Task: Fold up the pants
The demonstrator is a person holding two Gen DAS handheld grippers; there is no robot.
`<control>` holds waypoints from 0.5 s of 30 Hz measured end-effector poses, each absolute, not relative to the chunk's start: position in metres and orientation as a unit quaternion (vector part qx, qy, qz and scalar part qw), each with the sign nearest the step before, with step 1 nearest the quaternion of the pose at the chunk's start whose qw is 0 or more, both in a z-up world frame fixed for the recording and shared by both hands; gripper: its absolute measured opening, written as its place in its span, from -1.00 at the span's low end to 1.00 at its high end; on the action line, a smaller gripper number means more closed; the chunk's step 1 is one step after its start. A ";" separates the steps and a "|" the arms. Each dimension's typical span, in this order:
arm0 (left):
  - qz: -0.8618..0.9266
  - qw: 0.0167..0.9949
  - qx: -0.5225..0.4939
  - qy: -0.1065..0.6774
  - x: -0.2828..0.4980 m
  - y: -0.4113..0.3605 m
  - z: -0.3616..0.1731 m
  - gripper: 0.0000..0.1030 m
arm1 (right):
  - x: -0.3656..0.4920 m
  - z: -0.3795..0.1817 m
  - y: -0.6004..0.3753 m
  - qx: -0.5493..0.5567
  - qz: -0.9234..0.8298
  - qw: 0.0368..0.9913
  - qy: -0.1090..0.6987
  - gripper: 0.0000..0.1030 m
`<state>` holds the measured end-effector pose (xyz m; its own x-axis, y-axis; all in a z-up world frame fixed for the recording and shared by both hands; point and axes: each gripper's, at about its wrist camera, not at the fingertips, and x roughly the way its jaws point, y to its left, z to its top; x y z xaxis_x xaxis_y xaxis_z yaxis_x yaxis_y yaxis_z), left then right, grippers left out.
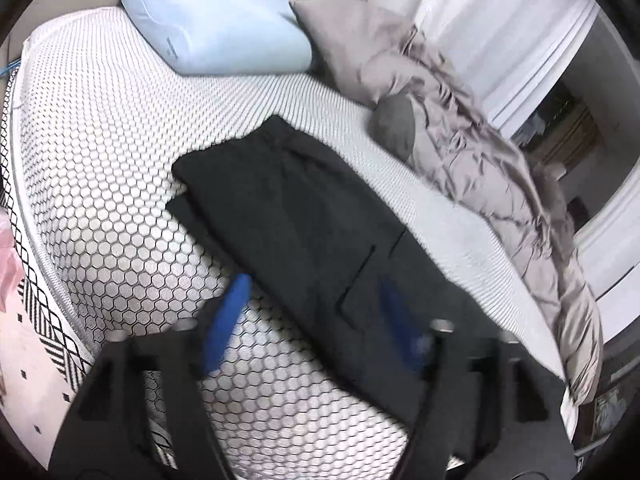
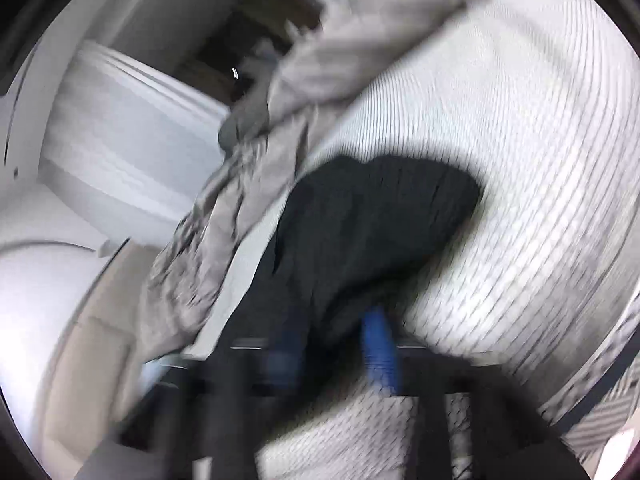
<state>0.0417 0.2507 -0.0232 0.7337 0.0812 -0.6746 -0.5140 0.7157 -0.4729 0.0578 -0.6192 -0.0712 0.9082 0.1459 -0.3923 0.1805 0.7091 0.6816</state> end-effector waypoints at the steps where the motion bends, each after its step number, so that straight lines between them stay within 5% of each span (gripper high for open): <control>1: 0.171 0.870 -0.333 0.322 0.041 0.249 -0.019 0.54 | 0.056 -0.068 -0.618 0.363 -0.018 0.910 0.198 0.55; 5: 0.181 0.887 -0.277 0.321 0.040 0.228 0.001 0.72 | 0.057 -0.047 -0.608 0.316 -0.036 0.931 0.177 0.60; 7: 0.171 0.903 -0.252 0.303 0.040 0.214 0.011 0.98 | 0.058 -0.029 -0.594 0.276 -0.037 0.947 0.161 0.92; 15: 0.043 0.921 -0.189 0.337 0.073 0.118 0.006 0.98 | 0.115 -0.008 -0.490 0.102 0.062 0.956 0.269 1.00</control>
<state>0.0733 0.1176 0.0063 0.7691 -0.0482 -0.6373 -0.2062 0.9251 -0.3188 0.1152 -0.4899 -0.0077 0.8475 0.1734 -0.5016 -0.0638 0.9716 0.2281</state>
